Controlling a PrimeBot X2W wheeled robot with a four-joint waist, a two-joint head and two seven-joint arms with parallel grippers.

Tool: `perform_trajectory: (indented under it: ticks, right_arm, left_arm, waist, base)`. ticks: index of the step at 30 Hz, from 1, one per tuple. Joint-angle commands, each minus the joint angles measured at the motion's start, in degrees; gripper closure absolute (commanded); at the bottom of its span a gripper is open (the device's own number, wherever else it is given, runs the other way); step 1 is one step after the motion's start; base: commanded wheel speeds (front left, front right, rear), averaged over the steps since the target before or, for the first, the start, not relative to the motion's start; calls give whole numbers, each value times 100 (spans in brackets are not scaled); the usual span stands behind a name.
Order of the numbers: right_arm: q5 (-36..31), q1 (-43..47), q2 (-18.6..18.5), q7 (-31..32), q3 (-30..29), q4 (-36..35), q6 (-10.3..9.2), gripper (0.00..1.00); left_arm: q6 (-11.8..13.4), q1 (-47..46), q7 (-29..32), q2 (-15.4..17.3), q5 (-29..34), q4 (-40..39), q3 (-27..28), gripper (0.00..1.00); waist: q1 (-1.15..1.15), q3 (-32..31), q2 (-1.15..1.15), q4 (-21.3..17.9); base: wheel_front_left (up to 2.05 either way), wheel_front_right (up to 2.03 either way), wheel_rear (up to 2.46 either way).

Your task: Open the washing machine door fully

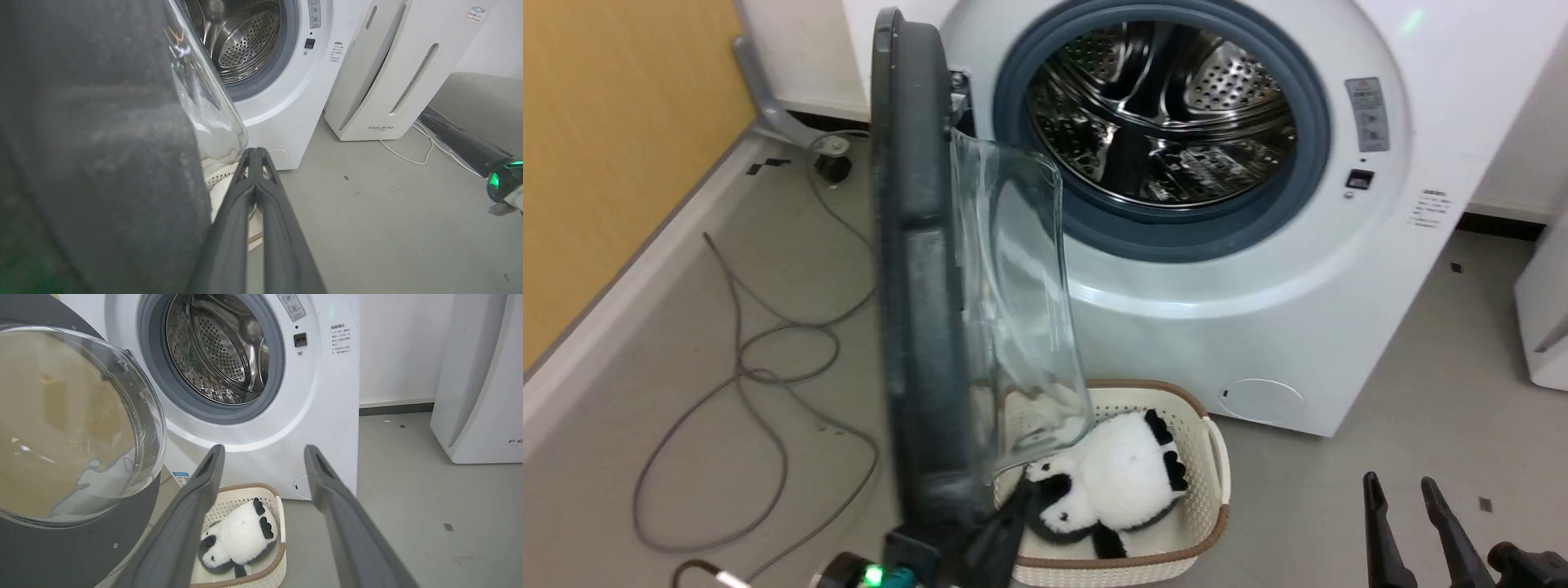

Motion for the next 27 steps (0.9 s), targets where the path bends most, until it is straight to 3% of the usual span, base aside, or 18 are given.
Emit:
perform_trajectory:
  ticks: [1,17,27]
  right_arm:
    - [42,-2,14,-25,5,18,-4,0]
    - [15,35,14,-25,113,75,-4,0]
    - [-212,-160,14,-25,191,13,-4,0]
  left_arm:
    - [80,-112,-62,74,-12,70,151,100]
    - [489,-334,-428,210,-205,326,880,100]
    - [802,-781,-778,301,-591,557,1707,100]
  waist:
    - [0,8,0,74]
    - [0,91,0,814]
    - [0,673,0,1088]
  base:
    - [0,0,0]
    - [0,0,0]
    - [0,0,0]
